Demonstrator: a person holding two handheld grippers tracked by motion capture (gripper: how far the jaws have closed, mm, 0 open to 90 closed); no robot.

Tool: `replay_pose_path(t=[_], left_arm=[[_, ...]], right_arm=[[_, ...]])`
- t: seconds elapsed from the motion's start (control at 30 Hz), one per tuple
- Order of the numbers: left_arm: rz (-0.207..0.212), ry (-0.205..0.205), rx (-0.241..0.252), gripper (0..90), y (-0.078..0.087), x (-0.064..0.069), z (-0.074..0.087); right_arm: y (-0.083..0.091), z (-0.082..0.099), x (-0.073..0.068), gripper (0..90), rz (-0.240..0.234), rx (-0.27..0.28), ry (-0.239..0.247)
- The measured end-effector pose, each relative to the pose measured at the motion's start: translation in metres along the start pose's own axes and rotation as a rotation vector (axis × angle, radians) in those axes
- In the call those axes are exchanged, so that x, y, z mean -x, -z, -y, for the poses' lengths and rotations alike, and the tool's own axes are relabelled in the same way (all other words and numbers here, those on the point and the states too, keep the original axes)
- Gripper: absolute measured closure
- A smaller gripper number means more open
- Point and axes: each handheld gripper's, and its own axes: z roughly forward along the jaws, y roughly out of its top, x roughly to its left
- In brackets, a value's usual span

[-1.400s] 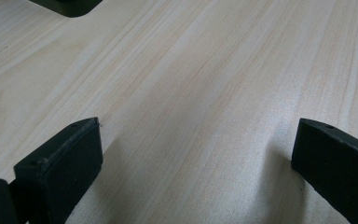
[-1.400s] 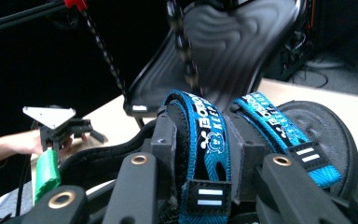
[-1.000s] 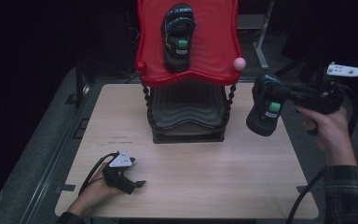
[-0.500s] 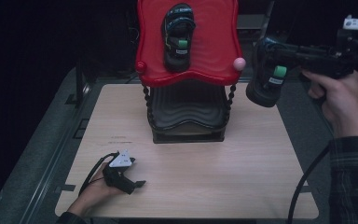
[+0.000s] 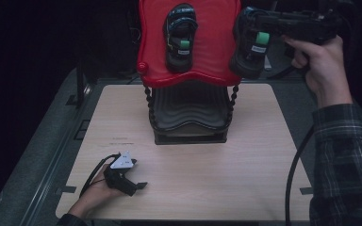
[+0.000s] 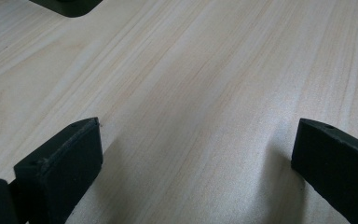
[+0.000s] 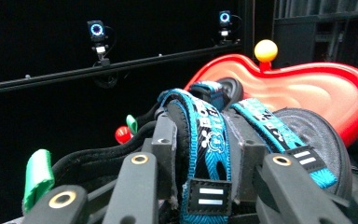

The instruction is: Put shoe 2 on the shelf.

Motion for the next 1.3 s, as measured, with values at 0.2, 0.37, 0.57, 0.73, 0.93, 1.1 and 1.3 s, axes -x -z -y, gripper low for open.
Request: replay_pose_path(t=[0.2,0.37,0.57,0.73,0.93,1.1,1.3], left_arm=[[0.0,0.0,0.0,1.4,0.0,0.0,0.0],[0.0,0.0,-0.001,1.5,0.0,0.0,0.0],[0.0,0.0,0.0,1.5,0.0,0.0,0.0],[0.0,0.0,0.0,1.5,0.0,0.0,0.0],[-0.001,0.002,0.001,1.5,0.0,0.0,0.0],[-0.001,0.002,0.001,1.5,0.0,0.0,0.0],[0.0,-0.001,-0.001,1.5,0.0,0.0,0.0]], right_arm=[[-0.027,-0.01,0.008,67.6,-0.026,-0.002,-0.003],[-0.052,-0.015,0.019,67.6,-0.049,0.002,-0.009],[-0.078,-0.02,0.03,67.6,-0.076,0.005,-0.013],[-0.091,-0.018,0.039,67.6,-0.08,-0.009,-0.016],[-0.098,-0.012,0.049,67.6,-0.079,-0.02,-0.022],[-0.106,-0.007,0.049,67.6,-0.078,-0.053,-0.013],[-0.111,0.0,0.044,67.4,-0.081,-0.081,0.004]])
